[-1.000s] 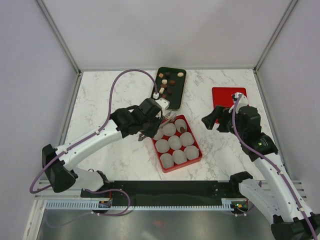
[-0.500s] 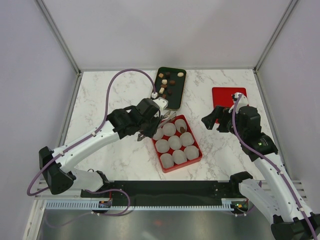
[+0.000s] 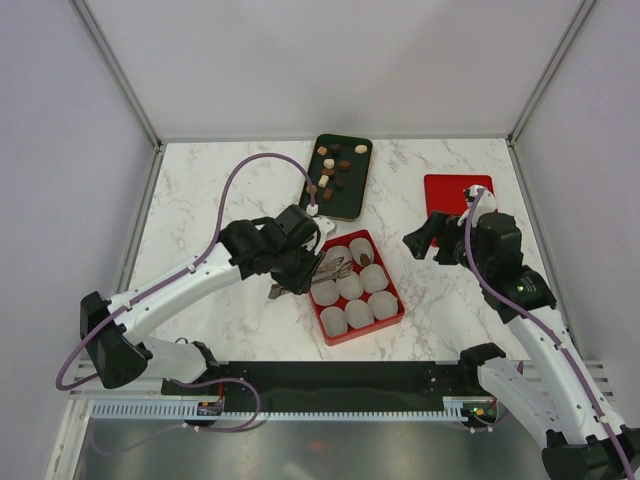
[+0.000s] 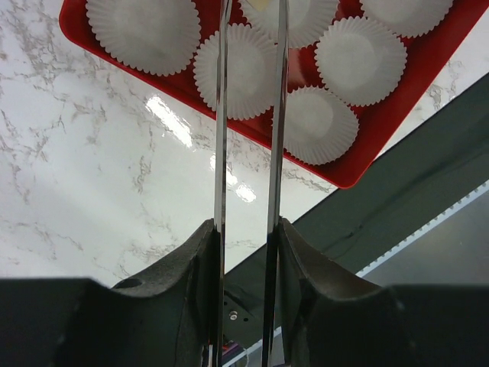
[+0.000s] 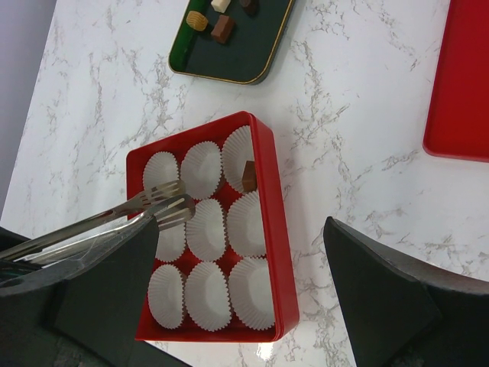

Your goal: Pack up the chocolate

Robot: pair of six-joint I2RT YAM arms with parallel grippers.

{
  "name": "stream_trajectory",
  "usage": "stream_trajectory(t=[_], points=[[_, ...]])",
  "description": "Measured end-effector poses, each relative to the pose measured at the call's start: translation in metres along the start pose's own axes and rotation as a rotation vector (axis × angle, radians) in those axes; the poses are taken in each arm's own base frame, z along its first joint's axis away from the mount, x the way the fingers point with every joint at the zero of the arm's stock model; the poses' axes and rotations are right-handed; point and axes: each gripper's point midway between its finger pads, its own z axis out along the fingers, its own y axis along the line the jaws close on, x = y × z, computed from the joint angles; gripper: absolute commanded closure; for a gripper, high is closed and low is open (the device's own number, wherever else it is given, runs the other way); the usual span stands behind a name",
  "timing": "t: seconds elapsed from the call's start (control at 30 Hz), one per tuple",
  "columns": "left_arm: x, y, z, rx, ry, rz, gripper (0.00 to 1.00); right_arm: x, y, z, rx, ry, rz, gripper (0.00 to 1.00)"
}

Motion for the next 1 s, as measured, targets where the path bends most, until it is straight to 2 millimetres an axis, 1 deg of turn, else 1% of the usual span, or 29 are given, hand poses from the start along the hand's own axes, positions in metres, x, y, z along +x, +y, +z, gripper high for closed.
stream_trajectory(t=[0.3,0.47,0.57,0.73,0.9,1.0], points=[[0.002,0.000,0.000,0.001,0.015,0.000,0.64,-0.001,0.001,-0.001,-0.002,-0.006,0.001,0.02],[-0.010,-0.003,-0.006,0.006,-0.014,-0.001,0.64,-0.001,0.001,-0.001,-0.003,-0.005,0.008,0.02],[-0.018,0.005,-0.006,-0.045,-0.034,-0.005,0.64,-0.001,0.001,-0.001,-0.003,-0.006,0.008,0.02],[-0.019,0.015,0.000,-0.101,-0.025,-0.014,0.64,-0.002,0.002,-0.002,-0.005,-0.010,0.008,0.02],[-0.019,0.017,0.003,-0.113,-0.016,-0.014,0.64,-0.002,0.002,-0.003,-0.006,-0.013,0.007,0.02],[-0.019,0.017,0.004,-0.114,-0.016,-0.014,0.62,-0.002,0.002,-0.003,-0.006,-0.013,0.007,0.02]])
